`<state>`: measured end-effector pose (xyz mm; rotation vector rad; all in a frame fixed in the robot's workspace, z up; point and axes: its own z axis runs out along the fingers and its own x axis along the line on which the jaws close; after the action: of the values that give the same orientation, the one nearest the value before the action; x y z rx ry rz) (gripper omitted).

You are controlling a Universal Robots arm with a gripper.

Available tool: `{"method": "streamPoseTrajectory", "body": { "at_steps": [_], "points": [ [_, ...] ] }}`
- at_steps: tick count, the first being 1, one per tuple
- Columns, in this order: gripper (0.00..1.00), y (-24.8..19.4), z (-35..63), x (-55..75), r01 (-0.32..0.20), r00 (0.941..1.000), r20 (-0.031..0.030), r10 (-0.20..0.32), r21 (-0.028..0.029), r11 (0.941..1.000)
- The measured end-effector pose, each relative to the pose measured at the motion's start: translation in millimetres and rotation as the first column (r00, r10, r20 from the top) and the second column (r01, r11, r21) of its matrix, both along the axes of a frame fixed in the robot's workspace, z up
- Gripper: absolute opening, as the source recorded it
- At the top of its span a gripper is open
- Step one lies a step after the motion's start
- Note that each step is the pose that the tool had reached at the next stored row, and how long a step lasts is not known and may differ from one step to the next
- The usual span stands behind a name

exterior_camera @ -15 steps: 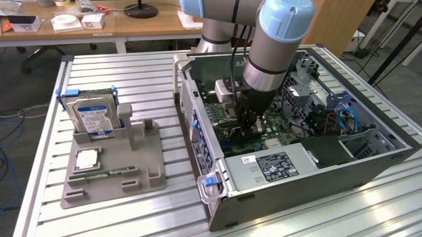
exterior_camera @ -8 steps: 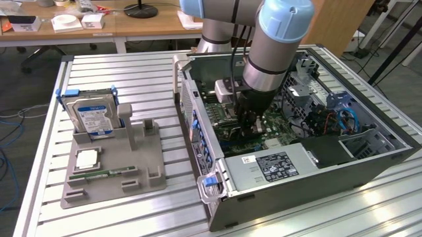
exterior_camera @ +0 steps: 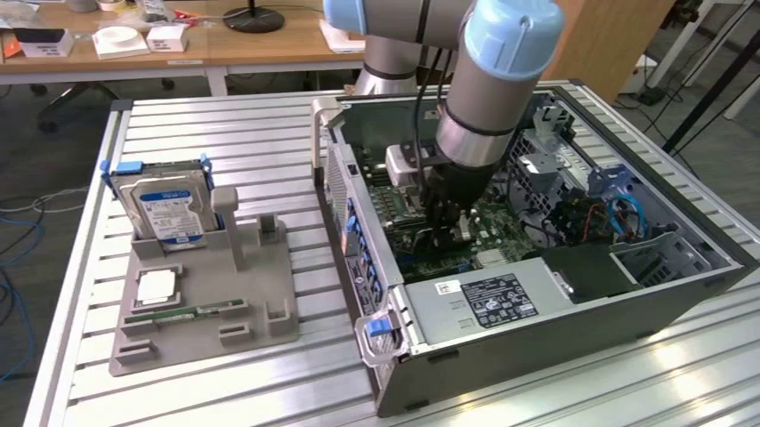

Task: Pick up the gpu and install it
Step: 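Insert the gpu into the slot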

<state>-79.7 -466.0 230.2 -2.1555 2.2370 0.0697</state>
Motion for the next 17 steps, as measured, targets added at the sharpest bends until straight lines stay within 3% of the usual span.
{"method": "streamPoseTrajectory", "body": {
  "at_steps": [3, 5, 6, 9, 15, 17],
  "points": [
    [0.45, -0.4, 1.0, 0.2, -0.001, 1.0000, -0.0009, 0.001, -0.0022, 1.0000],
    [0.45, -0.4, 1.0, 0.2, -0.001, 1.0000, -0.0010, 0.001, -0.0022, 1.0000],
    [0.51, -0.4, 1.1, 0.2, -0.001, 1.0000, -0.0010, 0.001, -0.0023, 1.0000],
    [0.51, -0.4, 6.6, 0.2, -0.001, 1.0000, -0.0011, 0.001, -0.0012, 1.0000],
    [0.51, -0.2, 31.8, 0.3, -0.001, 1.0000, -0.0010, 0.001, -0.0007, 1.0000],
    [0.51, 3.4, 35.2, 0.3, 0.000, 1.0000, -0.0009, 0.000, -0.0009, 1.0000]
  ]
}}
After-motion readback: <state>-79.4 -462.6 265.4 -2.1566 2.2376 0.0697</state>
